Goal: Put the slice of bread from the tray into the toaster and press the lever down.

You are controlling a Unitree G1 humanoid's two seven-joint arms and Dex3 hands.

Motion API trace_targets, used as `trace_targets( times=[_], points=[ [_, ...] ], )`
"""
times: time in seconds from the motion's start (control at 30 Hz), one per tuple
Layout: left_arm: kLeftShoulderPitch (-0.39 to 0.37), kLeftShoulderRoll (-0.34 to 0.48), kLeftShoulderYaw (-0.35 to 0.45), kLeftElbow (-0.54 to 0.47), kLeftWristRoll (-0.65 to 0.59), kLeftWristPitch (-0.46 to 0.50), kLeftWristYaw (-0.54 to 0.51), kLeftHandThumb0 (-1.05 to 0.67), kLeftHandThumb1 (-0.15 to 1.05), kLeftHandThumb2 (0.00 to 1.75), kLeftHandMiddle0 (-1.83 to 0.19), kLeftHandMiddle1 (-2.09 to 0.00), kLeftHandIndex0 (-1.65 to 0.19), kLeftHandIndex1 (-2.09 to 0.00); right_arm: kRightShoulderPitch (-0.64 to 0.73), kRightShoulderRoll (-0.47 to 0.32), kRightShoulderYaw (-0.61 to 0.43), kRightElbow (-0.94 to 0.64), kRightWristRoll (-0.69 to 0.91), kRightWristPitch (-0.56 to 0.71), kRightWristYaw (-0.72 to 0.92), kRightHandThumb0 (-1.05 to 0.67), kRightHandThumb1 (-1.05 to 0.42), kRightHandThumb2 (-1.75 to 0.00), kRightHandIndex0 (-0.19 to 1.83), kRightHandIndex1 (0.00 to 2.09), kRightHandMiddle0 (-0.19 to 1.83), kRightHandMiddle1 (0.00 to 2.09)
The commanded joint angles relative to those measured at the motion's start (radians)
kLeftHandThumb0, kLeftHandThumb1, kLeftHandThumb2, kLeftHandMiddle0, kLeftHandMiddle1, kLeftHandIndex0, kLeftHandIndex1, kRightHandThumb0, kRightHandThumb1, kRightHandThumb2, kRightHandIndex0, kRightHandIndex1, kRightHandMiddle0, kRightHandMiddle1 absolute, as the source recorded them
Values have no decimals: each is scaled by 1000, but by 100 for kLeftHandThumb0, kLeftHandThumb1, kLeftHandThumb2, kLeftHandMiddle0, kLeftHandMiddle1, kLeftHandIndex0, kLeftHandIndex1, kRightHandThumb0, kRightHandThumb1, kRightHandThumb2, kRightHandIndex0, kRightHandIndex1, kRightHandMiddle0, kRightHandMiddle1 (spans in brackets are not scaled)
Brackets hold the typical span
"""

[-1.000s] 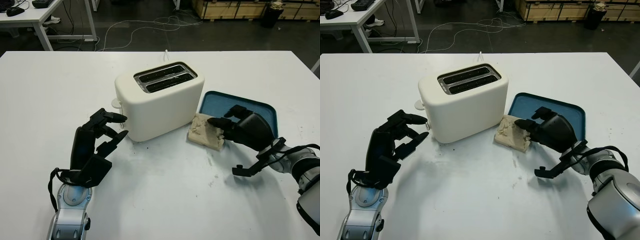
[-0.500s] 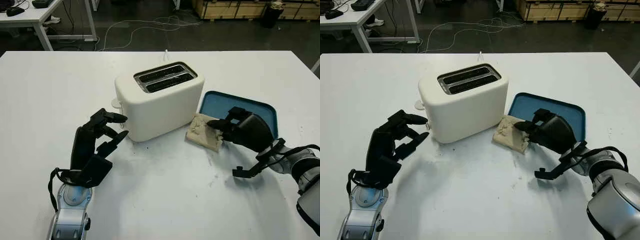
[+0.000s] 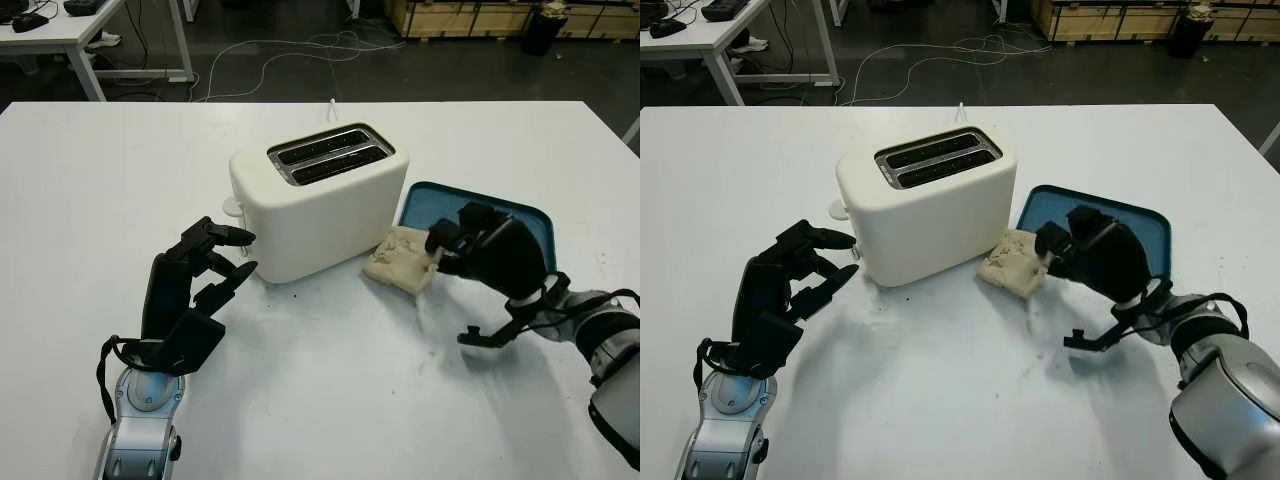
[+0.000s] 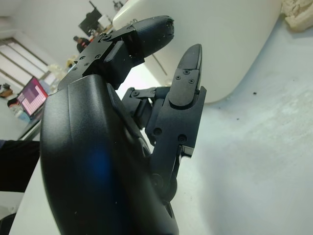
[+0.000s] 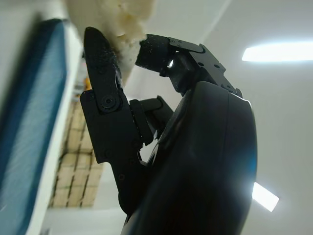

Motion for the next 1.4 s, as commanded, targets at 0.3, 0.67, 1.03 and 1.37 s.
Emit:
trace_targets(
  times=[0.3, 0.67, 1.03, 1.37],
  points=[
    [7, 2, -3, 5, -6, -10, -1, -22, 92, 14, -62, -147, -55, -102, -21, -22, -45, -69, 37, -89, 26, -53, -92, -41, 89, 175, 56, 175],
    [8, 4, -3, 2, -2, -7, -2, -22, 92, 15, -62, -147, -55, -102, 39, -157, -287, -349, 369, -264, 798, -45, -92, -47, 94, 175, 66, 175],
    [10, 7, -1, 4, 1, -15, 1, -21, 92, 15, -63, -147, -54, -103, 124, -261, -535, -711, 929, -86, 1697, -45, -92, -32, 105, 175, 79, 175],
    [10, 5, 2, 3, -10, -11, -3, -21, 92, 14, -63, -147, -54, -103, 37, -251, -662, -786, 1144, 119, 2196, -45, -92, -23, 106, 175, 85, 175]
  ],
)
